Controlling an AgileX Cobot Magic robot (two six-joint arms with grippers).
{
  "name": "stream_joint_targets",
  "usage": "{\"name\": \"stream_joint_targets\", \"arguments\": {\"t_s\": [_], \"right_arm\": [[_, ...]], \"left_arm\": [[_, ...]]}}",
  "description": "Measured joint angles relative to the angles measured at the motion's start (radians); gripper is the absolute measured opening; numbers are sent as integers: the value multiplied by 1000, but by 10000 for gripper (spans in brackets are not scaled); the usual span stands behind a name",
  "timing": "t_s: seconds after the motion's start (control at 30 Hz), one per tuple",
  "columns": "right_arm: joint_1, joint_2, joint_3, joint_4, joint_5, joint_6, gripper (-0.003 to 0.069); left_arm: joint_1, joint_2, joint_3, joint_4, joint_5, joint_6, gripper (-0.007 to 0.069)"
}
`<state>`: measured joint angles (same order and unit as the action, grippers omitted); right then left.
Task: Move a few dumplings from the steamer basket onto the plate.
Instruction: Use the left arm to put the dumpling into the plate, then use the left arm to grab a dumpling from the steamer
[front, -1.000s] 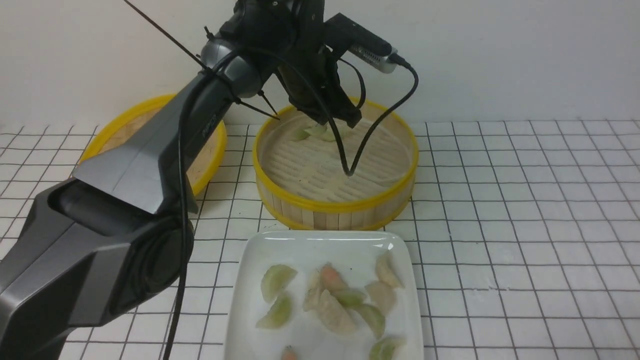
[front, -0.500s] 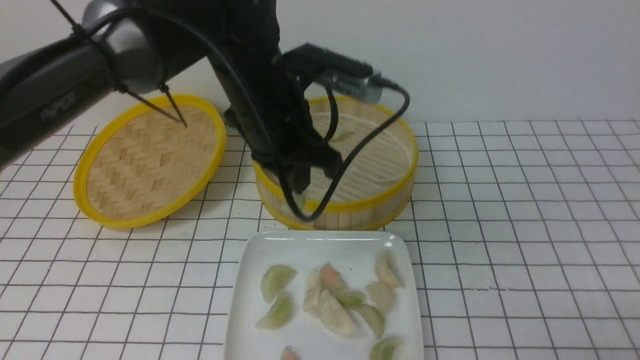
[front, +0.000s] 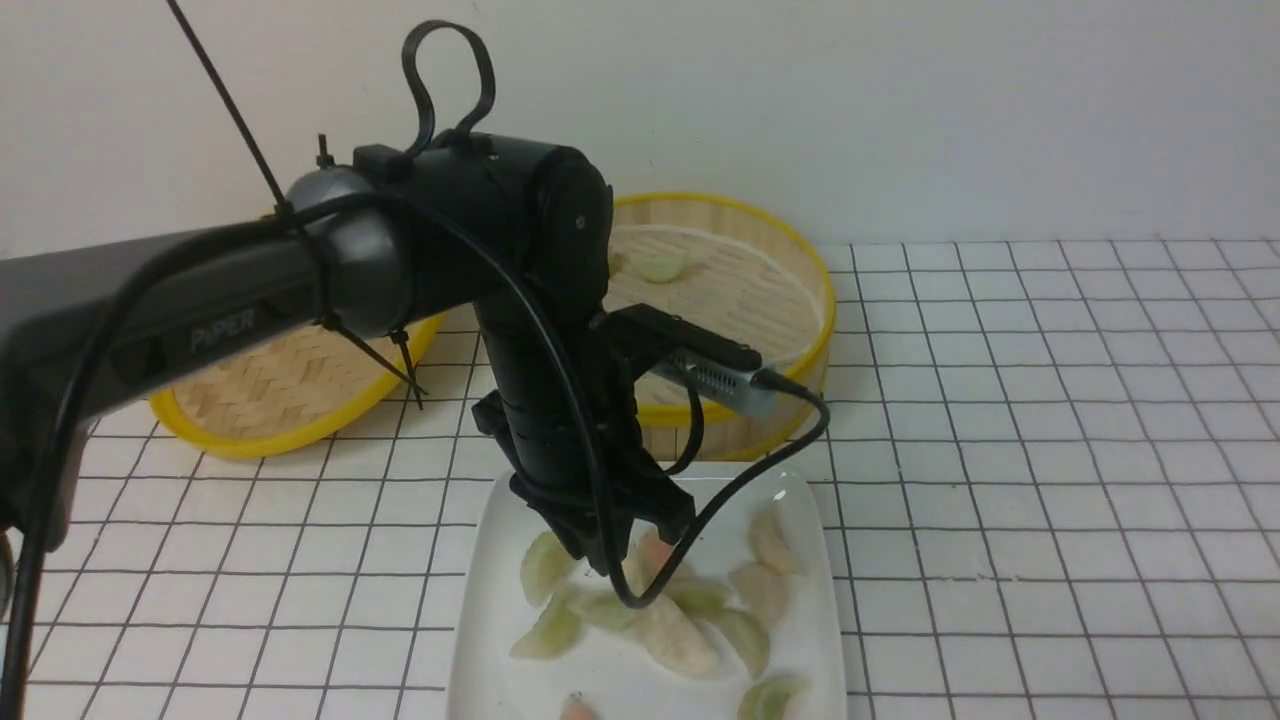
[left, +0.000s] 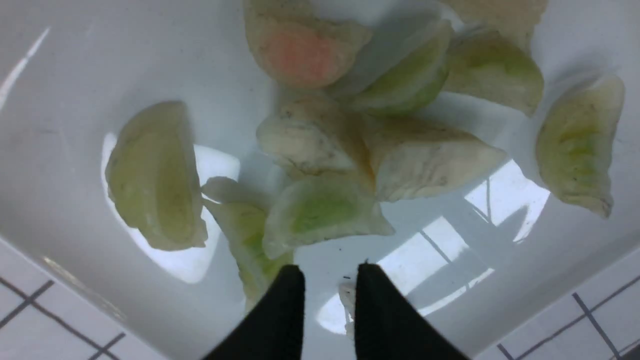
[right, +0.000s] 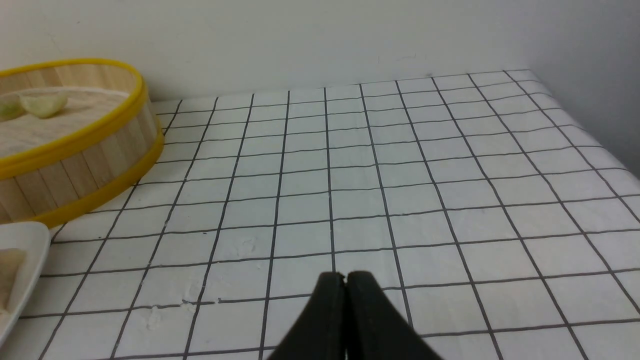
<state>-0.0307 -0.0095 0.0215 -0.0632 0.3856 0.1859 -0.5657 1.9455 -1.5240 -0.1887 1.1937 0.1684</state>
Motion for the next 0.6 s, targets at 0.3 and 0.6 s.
{"name": "stream_joint_targets", "arguments": {"t_s": [0.3,0.6], "right_arm": [[0,0,0,0,0,0,-10],[0,0,0,0,0,0,-10]], "left_arm": [[100,64,-283,11,-100,-118,227],[228,445,-889,9,-49,-124,176]]}}
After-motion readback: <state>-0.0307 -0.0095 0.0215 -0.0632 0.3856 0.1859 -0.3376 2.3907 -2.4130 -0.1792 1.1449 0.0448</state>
